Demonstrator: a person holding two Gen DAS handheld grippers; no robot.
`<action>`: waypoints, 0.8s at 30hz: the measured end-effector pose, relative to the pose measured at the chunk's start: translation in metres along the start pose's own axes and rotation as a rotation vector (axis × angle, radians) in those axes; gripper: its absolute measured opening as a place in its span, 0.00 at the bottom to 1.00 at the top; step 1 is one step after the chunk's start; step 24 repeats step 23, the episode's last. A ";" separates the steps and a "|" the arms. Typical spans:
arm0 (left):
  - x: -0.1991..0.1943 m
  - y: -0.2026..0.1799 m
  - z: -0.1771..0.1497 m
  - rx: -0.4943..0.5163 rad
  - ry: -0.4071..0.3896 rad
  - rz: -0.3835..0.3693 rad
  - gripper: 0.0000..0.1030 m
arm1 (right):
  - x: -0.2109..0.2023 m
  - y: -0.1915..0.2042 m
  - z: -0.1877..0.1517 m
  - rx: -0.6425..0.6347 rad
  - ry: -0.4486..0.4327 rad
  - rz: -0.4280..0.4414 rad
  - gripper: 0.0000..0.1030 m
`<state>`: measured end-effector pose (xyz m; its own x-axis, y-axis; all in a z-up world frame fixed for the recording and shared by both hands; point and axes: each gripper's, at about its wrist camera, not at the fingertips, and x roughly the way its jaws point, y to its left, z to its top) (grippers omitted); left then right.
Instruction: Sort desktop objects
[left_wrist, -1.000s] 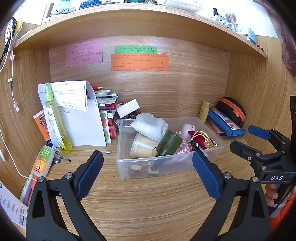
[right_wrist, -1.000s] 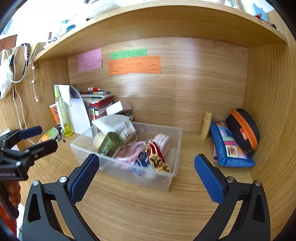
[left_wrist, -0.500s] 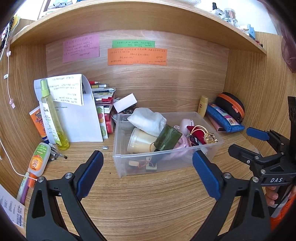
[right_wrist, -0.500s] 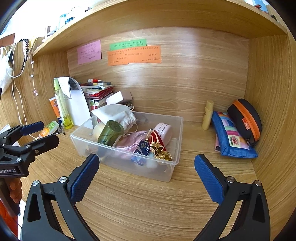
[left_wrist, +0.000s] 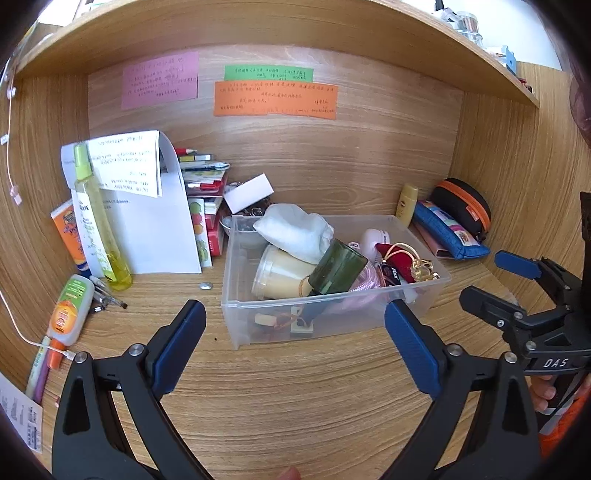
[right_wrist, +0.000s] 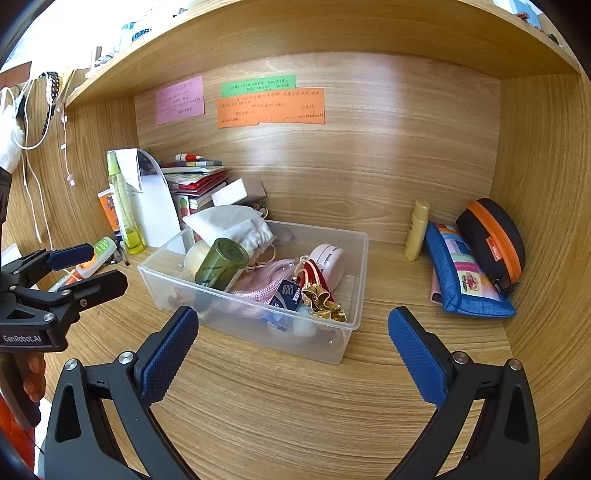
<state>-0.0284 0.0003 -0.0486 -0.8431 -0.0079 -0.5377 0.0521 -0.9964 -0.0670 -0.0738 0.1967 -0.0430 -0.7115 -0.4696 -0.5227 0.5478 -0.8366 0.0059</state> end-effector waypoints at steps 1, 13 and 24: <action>0.000 0.000 0.000 0.000 0.001 -0.001 0.96 | 0.000 0.000 0.000 -0.001 0.001 0.000 1.00; -0.005 -0.002 -0.001 0.010 -0.003 -0.012 0.96 | -0.001 0.012 0.001 -0.038 0.001 0.017 1.00; -0.005 -0.002 0.001 0.010 -0.003 -0.014 0.96 | 0.000 0.013 0.001 -0.043 0.006 -0.001 1.00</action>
